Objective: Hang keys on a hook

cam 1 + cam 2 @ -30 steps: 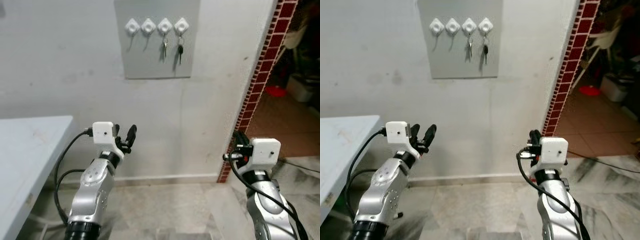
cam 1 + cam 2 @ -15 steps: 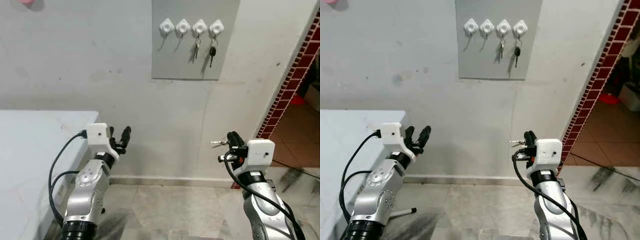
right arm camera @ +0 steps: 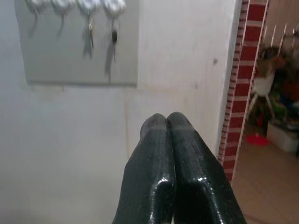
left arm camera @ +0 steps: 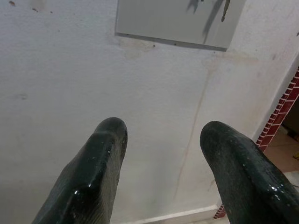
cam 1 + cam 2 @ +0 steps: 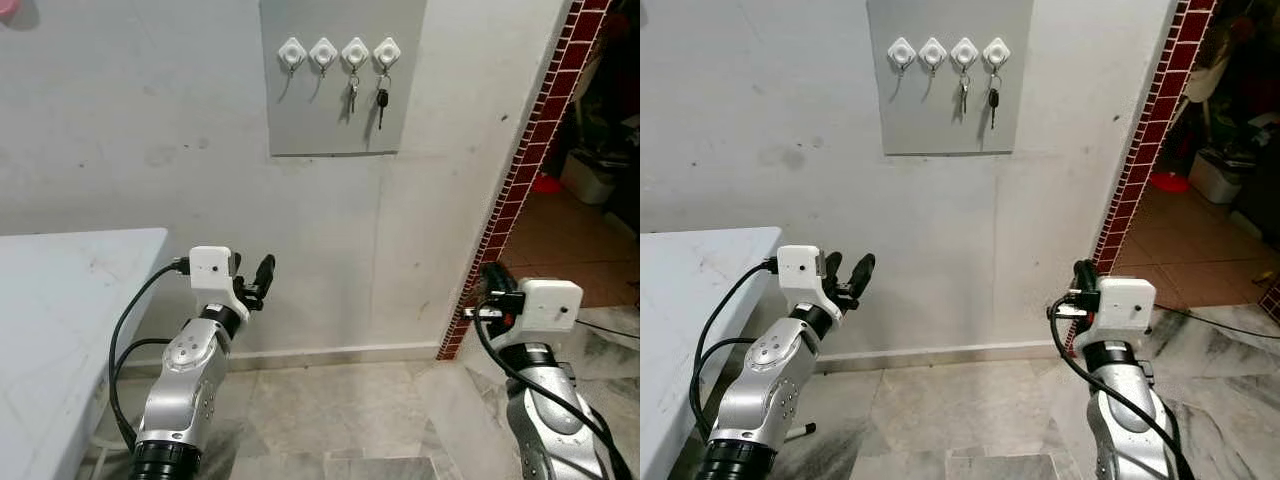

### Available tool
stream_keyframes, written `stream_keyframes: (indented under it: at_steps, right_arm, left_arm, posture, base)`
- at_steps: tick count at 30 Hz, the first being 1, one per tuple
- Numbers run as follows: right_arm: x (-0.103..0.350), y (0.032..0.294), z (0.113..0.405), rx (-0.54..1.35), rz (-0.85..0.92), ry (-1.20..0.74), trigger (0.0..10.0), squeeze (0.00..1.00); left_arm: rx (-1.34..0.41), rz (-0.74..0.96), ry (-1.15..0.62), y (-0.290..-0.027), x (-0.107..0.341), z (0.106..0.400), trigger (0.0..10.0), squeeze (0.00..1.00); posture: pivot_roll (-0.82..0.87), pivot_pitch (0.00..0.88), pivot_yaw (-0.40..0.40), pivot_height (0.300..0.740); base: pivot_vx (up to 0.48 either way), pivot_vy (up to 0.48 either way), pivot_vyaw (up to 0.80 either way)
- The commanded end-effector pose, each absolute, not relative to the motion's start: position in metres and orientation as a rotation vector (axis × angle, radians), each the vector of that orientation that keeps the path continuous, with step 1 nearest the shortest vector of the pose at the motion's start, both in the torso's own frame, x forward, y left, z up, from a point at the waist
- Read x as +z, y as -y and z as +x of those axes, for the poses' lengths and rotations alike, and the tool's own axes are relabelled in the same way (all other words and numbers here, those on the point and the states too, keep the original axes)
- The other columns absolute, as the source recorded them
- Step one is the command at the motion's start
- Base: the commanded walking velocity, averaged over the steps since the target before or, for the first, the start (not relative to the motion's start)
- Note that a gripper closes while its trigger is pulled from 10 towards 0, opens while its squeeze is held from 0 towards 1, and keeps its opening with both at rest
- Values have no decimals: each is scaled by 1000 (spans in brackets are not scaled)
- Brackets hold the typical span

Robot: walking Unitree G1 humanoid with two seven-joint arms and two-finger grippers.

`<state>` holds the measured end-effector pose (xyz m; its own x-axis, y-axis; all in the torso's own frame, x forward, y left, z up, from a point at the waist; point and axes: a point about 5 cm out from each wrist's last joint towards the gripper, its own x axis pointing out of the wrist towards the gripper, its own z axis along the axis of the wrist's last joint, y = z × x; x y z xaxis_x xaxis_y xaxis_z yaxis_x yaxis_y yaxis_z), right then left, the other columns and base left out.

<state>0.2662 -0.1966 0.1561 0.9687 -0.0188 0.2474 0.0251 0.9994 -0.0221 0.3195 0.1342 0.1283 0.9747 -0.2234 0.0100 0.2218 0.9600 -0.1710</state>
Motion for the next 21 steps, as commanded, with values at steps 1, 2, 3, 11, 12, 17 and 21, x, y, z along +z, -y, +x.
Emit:
stream_keyframes:
  at_steps: [1, 2, 3, 11, 12, 17, 21]
  right_arm:
    - [166, 196, 266, -16, -18, 298, 10000, 0]
    - [167, 196, 265, -12, -16, 301, 10000, 0]
    - [166, 196, 265, -10, -17, 300, 10000, 0]
    - [167, 190, 264, 16, 3, 302, 10000, 0]
    - [167, 190, 264, 19, 5, 302, 10000, 0]
    - [166, 186, 264, 37, 9, 298, 10000, 0]
    - [166, 187, 264, 43, 10, 295, 10000, 0]
  left_arm:
    - [-232, -151, 25, -137, 137, 321, 10000, 0]
    - [-232, -157, 30, -138, 138, 320, 10000, 0]
    - [-233, -163, 32, -139, 139, 320, 10000, 0]
    - [-217, -184, 54, -144, 144, 321, 10000, 0]
    - [-211, -190, 55, -144, 144, 321, 10000, 0]
    - [-189, -202, 61, -147, 146, 321, 10000, 0]
    - [-183, -206, 61, -147, 146, 321, 10000, 0]
  posture:
    - [-36, 0, 14, 740]
    - [-35, 0, 13, 740]
    - [-35, 0, 13, 740]
    - [-29, 0, 10, 740]
    - [-29, 0, 10, 740]
    - [-24, 9, 4, 740]
    - [-20, 16, 1, 740]
  base:
    - [0, 0, 0]
    - [0, 0, 0]
    - [0, 0, 0]
    - [213, 0, 0]
    - [307, 0, 0]
    - [314, 0, 0]
    - [326, 0, 0]
